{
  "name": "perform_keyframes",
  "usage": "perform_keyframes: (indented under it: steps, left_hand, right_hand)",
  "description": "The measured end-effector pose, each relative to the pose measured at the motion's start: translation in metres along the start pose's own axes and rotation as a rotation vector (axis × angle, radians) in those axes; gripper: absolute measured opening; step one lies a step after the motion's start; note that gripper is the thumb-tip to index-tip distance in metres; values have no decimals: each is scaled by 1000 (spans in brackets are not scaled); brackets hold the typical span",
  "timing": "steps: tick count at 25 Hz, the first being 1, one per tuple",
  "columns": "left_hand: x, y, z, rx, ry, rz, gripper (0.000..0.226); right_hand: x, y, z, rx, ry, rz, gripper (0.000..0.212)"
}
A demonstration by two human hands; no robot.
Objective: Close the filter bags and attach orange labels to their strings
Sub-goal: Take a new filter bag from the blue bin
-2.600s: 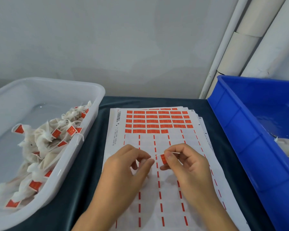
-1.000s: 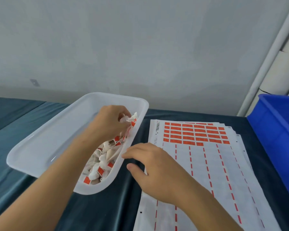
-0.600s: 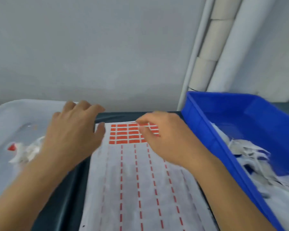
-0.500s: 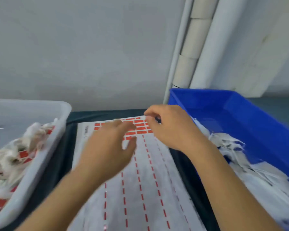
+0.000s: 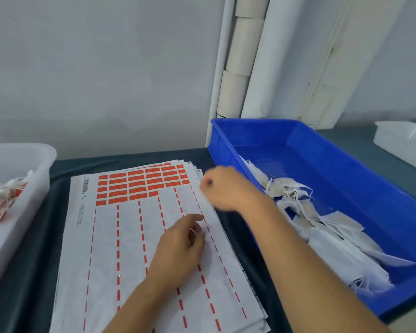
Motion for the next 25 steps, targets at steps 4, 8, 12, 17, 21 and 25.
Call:
perform_keyframes:
  steps: [4, 8, 12, 17, 21, 25]
  left_hand:
    - [-1, -4, 0, 51, -29, 49, 29]
    - [-5, -5, 1, 60, -50, 32, 29]
    - [-5, -5, 1, 62, -54, 40, 29]
    - [-2, -4, 0, 58, -58, 49, 29]
    - [-2, -4, 0, 53, -58, 64, 29]
    - [-2, -5, 0, 65, -62, 86, 30]
  right_hand:
    - [-33, -57, -28, -491, 134, -108, 21]
    - [-79, -49, -46, -355, 411, -111, 31]
    - [-100, -43, -63, -239, 587, -287, 26]
    - [-108, -39, -73, -403, 610, -220, 24]
    - [-104, -45, -73, -539, 539, -160, 28]
    - [-90, -72, -67, -616, 423, -85, 33]
Point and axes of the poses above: each hand's wrist, its own z-axis away from the middle knuckle, its own y-axis out of the palm, x = y × z, the point moved 2 cm from there along -z, towards the middle knuckle, and after that the axes turned 3 degrees about -z, right-handed, at the moved point
